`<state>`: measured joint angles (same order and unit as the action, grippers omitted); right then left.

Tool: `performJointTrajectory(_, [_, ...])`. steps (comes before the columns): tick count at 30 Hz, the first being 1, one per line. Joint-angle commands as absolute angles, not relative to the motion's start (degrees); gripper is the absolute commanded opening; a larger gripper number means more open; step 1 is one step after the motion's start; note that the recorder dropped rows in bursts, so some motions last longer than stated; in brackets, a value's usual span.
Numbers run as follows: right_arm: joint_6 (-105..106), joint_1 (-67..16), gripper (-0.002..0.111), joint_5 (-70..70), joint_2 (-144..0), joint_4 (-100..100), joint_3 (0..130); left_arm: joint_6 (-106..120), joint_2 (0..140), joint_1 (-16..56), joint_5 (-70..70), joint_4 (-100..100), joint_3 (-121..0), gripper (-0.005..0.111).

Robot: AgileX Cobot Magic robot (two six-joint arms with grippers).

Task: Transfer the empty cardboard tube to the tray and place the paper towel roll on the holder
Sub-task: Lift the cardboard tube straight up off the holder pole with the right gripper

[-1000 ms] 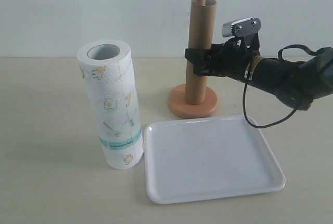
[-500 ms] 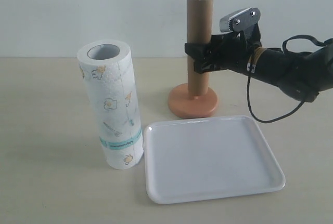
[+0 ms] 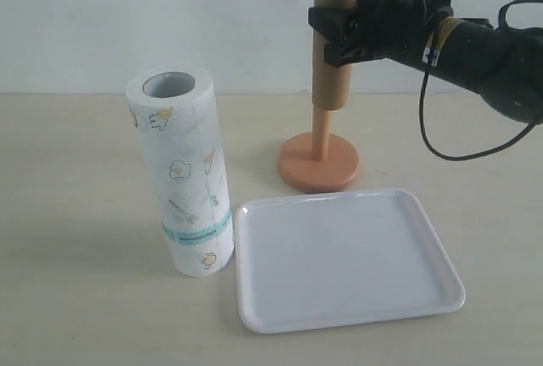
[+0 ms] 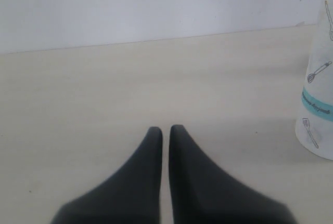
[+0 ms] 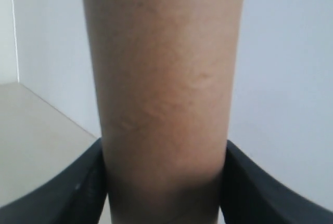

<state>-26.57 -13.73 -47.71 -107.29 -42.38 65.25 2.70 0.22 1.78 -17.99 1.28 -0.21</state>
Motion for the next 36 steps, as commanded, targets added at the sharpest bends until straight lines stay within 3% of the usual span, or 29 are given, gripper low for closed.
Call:
performJointTrajectory(1, [-26.94, -13.76, 0.0, -48.14, -102.96, -41.84, 65.31, 2.54, 0.0, 1.6, -17.81, 1.0, 0.0, 0.004])
performJointTrajectory(14, [-39.93, -13.76, 0.0, -47.47, -97.59, -42.11, 75.31, 2.54, 0.0, 1.6, -17.81, 1.0, 0.0, 0.004])
performJointTrajectory(22, [-40.81, -13.76, 0.0, -36.05, -95.12, -44.06, 81.28, 2.54, 0.0, 1.6, -17.81, 1.0, 0.0, 0.004])
performJointTrajectory(32, [-40.98, -13.76, 0.0, -33.42, -86.31, -45.94, 81.39, 2.54, 0.0, 1.6, -17.81, 1.0, 0.0, 0.004])
performJointTrajectory(36, [-40.98, -13.76, 0.0, -22.12, -81.08, -46.91, 81.39, 2.54, 0.0, 1.6, -17.81, 1.0, 0.0, 0.004])
